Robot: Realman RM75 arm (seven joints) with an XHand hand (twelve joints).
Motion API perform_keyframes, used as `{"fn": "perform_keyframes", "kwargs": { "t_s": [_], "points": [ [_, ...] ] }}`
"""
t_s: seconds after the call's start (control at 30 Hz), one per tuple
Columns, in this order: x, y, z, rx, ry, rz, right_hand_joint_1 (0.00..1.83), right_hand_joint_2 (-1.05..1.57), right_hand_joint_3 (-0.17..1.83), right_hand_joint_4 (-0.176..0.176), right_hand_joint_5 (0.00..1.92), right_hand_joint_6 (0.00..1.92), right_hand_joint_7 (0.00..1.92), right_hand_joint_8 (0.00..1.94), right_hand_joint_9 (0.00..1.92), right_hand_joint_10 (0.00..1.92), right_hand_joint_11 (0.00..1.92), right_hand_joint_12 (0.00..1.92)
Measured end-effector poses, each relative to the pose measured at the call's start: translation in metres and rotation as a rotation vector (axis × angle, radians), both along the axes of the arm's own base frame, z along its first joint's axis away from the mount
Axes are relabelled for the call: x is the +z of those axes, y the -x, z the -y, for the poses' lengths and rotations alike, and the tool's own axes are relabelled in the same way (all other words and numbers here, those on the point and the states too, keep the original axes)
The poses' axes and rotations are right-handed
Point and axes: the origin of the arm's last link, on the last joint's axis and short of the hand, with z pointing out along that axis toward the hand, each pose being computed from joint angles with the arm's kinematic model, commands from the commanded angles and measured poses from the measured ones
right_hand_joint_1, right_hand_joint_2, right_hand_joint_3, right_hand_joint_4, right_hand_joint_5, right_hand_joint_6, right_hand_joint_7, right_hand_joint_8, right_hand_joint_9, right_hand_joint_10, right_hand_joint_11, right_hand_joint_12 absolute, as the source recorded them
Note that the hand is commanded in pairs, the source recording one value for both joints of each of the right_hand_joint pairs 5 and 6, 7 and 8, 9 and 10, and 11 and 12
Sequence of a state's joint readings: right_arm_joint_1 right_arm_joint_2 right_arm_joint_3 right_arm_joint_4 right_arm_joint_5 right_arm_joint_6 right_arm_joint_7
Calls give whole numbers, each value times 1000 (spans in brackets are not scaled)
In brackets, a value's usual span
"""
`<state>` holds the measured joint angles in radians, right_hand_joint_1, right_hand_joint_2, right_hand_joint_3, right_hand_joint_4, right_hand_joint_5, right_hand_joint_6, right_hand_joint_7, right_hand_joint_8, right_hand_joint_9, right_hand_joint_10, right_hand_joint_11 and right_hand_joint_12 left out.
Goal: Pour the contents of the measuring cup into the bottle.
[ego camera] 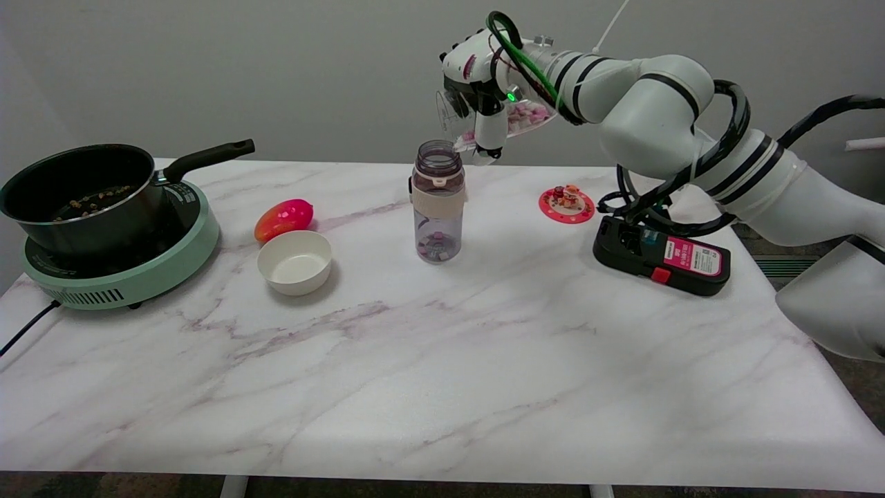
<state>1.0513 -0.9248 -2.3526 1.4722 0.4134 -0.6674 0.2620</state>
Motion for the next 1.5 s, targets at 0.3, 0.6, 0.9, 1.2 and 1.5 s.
{"fn": "perform_keyframes", "kwargs": {
  "t_s": [0.3,0.6,0.9,1.2,1.5],
  "points": [
    [0,-1,2,-15,-1,-21,1587,850,1091,0,1920,1920,1669,1669,1495,1495,1262,1262],
    [0,-2,3,-27,-4,-36,1590,853,1079,0,1920,1920,1669,1669,1495,1495,1262,1262],
    [0,-4,4,-38,-5,-48,1596,853,1077,0,1920,1920,1671,1671,1496,1496,1263,1263],
    [1,-4,5,-44,-4,-55,1602,859,1066,0,1920,1920,1674,1674,1497,1497,1264,1264],
    [1,-4,5,-50,-4,-53,1606,861,1080,0,1920,1920,1676,1676,1500,1500,1268,1268]
  ]
}}
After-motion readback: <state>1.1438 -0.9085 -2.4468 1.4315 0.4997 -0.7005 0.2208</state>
